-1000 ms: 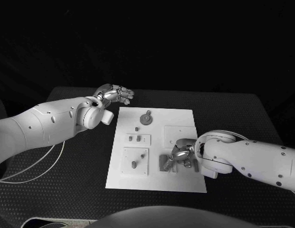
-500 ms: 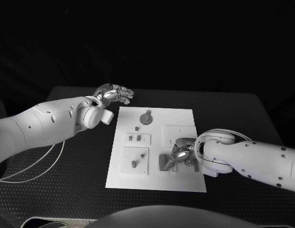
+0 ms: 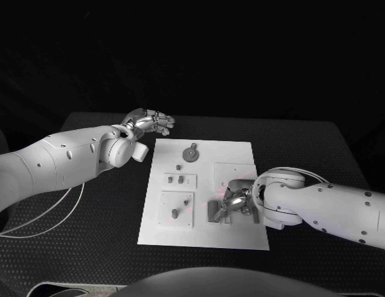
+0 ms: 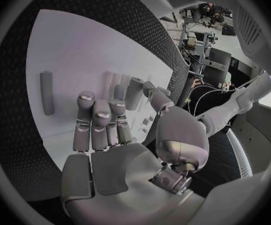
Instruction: Assemble the parts on the task board
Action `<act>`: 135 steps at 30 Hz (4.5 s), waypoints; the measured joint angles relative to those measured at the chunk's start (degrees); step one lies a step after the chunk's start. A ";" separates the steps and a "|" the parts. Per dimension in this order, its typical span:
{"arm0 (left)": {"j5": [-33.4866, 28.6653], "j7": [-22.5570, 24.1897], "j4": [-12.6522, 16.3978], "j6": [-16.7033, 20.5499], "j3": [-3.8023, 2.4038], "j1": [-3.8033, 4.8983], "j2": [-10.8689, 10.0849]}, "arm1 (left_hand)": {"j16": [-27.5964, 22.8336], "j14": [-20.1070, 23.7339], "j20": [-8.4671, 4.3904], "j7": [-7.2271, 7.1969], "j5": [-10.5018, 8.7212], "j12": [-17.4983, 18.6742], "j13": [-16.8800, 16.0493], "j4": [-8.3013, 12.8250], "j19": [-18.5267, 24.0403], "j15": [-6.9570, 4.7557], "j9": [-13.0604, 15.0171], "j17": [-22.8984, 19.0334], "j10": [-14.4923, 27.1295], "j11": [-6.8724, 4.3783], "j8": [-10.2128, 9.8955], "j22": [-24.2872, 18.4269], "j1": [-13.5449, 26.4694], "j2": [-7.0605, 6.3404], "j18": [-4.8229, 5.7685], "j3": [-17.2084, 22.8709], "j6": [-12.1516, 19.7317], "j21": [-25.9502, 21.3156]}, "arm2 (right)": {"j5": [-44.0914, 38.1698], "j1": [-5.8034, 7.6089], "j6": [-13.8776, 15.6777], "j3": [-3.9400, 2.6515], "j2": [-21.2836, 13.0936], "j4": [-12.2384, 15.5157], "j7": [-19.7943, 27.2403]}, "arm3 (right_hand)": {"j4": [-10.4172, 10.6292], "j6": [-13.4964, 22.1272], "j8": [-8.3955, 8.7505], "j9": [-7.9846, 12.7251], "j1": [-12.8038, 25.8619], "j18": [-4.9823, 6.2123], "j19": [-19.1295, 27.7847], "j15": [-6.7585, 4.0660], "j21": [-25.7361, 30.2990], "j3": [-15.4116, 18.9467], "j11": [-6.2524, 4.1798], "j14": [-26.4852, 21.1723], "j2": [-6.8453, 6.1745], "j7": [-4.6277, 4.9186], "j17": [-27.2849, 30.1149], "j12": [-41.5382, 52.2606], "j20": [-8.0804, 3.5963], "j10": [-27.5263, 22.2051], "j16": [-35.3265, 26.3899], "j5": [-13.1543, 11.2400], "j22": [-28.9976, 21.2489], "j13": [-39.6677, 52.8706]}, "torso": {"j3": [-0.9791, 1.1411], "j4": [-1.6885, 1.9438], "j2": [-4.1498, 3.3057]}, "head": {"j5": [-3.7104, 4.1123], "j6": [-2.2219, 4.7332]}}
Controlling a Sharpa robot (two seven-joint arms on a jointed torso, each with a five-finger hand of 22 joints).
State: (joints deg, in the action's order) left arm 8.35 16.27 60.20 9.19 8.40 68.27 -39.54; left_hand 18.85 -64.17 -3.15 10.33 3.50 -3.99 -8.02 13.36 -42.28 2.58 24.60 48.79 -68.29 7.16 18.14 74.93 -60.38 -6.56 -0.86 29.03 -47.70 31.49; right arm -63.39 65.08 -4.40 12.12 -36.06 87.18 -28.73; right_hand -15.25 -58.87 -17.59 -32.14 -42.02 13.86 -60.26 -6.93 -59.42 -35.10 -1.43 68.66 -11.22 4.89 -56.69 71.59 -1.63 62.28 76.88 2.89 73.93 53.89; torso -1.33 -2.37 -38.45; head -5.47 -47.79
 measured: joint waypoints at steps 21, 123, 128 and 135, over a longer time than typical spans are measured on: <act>0.00 0.00 -0.01 -0.02 0.00 0.00 -0.07 | -0.22 0.00 0.00 0.00 0.00 0.00 0.04 -0.15 0.00 0.00 0.01 0.04 0.00 0.00 0.23 -0.01 0.00 0.00 0.00 -0.15 0.00 0.00 | -4.69 -0.34 0.92 0.33 0.01 0.13 -0.36 | 2.56 -1.27 -0.04 0.30 0.03 0.04 -0.75 -0.43 0.00 -2.24 -0.42 0.87 0.43 -0.28 -0.05 -0.49 -0.35 1.21 0.00 0.00 -0.53 -0.01 | 0.02 -0.03 -0.01 | 0.03 -0.07; -0.01 0.00 0.23 -0.20 0.01 0.00 -0.57 | -0.22 0.00 0.00 0.00 0.00 0.00 0.02 -0.42 0.00 0.00 -0.07 0.12 0.00 0.00 0.22 -0.02 0.22 0.22 -0.01 -0.19 0.00 0.00 | -21.41 -3.08 1.92 -0.52 -6.97 0.42 -2.02 | -1.25 -2.64 -9.83 -2.25 -8.32 -0.15 -0.83 -0.54 -0.92 -8.11 -0.21 1.75 2.26 -0.82 -0.99 -0.60 -0.64 3.06 -1.04 -0.41 -1.01 1.60 | 0.02 0.02 -0.01 | 1.99 -0.14; -0.01 0.00 0.22 -0.23 0.01 0.00 -0.55 | -0.22 0.00 0.00 0.00 0.00 0.00 0.03 -0.42 0.00 0.00 -0.07 0.12 0.00 0.00 0.22 0.01 0.22 0.22 0.00 -0.19 0.00 0.00 | -16.87 -3.03 3.55 -0.53 -7.81 0.47 -1.61 | -0.24 -2.59 -9.79 -2.26 -6.94 -0.16 -0.48 -0.40 -0.92 -11.68 -0.20 1.61 3.65 -0.81 -0.94 -0.89 -0.29 3.04 -1.28 2.92 -1.27 1.56 | 0.02 0.02 -0.01 | 1.92 -0.10; -0.01 -0.01 0.21 -0.29 0.01 0.00 -0.53 | -0.22 0.00 0.00 0.00 0.00 0.00 0.02 -0.55 0.00 0.00 -0.06 0.17 0.00 0.00 0.22 0.02 0.22 0.22 0.00 -0.06 0.00 0.00 | -4.94 -2.73 5.95 -0.19 -8.28 0.50 -1.22 | -0.16 -2.65 -5.86 -2.20 -4.54 -0.21 -0.73 -0.23 -1.16 -12.21 -0.20 1.89 6.05 -0.53 -0.93 -0.89 0.10 3.05 -1.28 5.80 -1.28 1.56 | 0.01 0.05 0.01 | 1.86 -0.07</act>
State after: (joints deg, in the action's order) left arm 8.33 16.26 60.41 8.91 8.40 68.27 -40.07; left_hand 18.63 -64.17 -3.15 10.32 3.50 -3.99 -8.00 12.81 -42.28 2.58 24.53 48.96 -68.29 7.16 18.36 74.94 -60.16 -6.34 -0.87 28.97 -47.70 31.49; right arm -68.32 62.35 1.55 11.94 -44.35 87.68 -29.95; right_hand -15.41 -61.52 -23.45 -34.35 -46.57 13.65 -60.99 -7.16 -60.58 -47.31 -1.63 70.56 -5.17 4.36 -57.63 70.70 -1.54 65.33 75.60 8.69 72.65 55.45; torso -1.33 -2.32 -38.45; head -3.61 -47.86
